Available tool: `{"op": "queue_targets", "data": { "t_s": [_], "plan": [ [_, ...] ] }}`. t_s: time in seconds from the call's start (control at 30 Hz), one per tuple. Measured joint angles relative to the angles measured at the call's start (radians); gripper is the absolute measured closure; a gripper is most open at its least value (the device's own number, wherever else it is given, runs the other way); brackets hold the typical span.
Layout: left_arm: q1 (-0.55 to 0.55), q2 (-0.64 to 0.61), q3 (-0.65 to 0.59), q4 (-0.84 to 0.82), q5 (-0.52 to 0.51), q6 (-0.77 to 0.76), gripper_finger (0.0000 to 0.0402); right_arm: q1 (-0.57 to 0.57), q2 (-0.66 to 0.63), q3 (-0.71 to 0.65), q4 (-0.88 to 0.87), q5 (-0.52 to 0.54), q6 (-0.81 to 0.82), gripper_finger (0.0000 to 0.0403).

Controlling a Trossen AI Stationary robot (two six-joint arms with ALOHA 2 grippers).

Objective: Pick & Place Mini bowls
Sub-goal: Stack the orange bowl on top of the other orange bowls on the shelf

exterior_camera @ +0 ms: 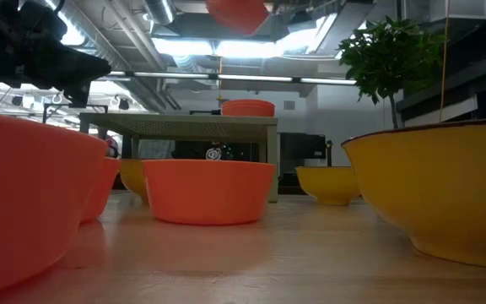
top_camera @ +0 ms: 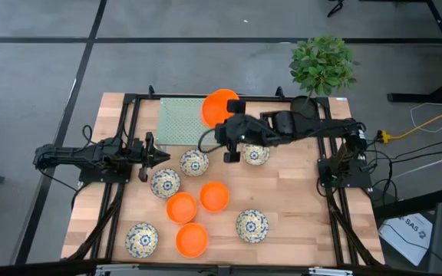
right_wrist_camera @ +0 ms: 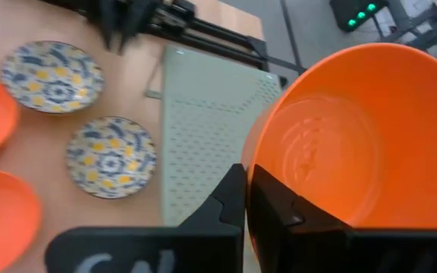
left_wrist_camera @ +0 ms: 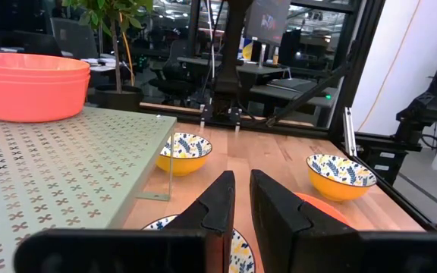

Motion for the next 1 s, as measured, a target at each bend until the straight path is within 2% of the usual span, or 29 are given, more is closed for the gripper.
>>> {"op": "queue_targets", "data": {
  "t_s": [0.47, 0.67, 1.0],
  "plan": [
    [0.000, 0.000, 0.000, 0.000, 0.000, 0.000, 0.0363, -0.164, 0.000, 0.000, -0.007, -0.011, -0.200, 0.0391],
    [0.000, 0.000, 0.000, 0.000, 0.000, 0.000, 0.0363, -0.232, 0.000, 0.000, -0.007, -0.102, -0.289, 0.0391],
    [0.000, 0.000, 0.000, 0.000, 0.000, 0.000, 0.0363, -0.352, 0.012, 0.000, -0.008, -0.273, -0.261, 0.0391]
  ]
}}
